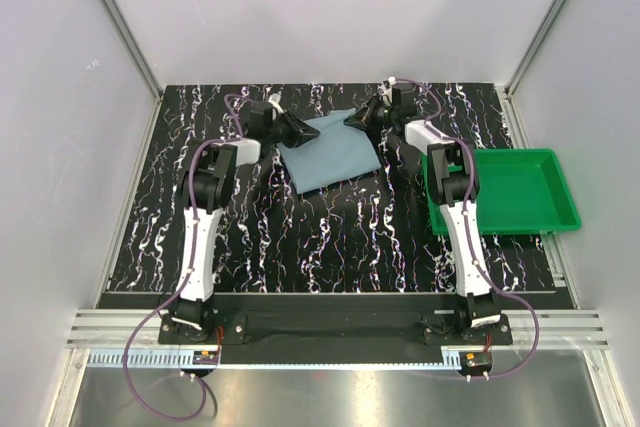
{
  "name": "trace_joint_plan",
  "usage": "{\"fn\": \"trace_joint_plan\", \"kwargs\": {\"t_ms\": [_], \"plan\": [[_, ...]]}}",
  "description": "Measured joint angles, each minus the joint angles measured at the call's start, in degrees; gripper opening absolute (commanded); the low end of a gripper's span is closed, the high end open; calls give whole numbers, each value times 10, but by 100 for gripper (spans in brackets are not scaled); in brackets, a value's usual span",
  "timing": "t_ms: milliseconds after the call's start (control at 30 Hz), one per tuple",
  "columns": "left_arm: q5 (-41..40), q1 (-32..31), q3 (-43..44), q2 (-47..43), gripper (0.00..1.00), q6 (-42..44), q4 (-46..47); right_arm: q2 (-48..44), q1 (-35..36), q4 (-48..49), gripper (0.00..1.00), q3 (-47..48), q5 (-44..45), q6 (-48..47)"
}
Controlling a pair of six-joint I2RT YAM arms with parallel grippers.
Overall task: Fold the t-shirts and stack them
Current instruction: Fold the tshirt
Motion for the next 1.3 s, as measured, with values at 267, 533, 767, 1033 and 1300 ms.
{"fn": "trace_joint_plan", "kwargs": {"t_ms": [267, 533, 767, 1033, 1300], "plan": [[-3, 61, 35, 16, 24, -40, 31, 79, 4, 84, 24, 86, 14, 141], [-11, 87, 95, 63, 22, -59, 23, 154, 14, 146, 38, 191, 17, 209], [-18, 87, 134, 78, 23, -35, -47, 209, 24, 129, 43, 294, 52, 233], [-41, 95, 239, 80, 35, 47, -176, 202, 21, 80, 40, 292, 75, 249], [-45, 102, 206, 5, 35, 76, -227, 144, 17, -3, 51, 240, 64, 235]]}}
